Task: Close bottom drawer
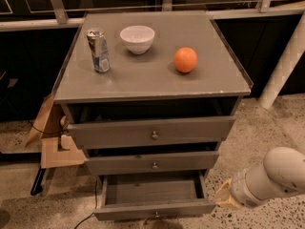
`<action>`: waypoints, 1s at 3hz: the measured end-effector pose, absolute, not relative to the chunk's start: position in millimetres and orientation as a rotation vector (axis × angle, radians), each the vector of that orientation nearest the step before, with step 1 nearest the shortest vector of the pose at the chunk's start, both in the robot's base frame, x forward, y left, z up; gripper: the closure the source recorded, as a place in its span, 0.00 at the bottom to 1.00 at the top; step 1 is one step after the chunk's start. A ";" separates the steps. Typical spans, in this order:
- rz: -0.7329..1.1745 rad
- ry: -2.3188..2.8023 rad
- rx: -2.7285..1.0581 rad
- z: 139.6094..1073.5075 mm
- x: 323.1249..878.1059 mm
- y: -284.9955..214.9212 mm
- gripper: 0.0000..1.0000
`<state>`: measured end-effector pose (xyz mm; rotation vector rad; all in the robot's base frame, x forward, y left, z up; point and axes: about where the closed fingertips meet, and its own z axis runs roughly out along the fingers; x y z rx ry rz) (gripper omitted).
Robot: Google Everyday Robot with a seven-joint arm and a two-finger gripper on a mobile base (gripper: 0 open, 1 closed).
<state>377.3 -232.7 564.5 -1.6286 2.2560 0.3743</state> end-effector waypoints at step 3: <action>0.332 2.260 -1.682 464.8 377.4 -258.5 1.00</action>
Offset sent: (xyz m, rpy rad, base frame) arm -0.0011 -0.0252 -0.1002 -0.0842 -0.0020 0.0445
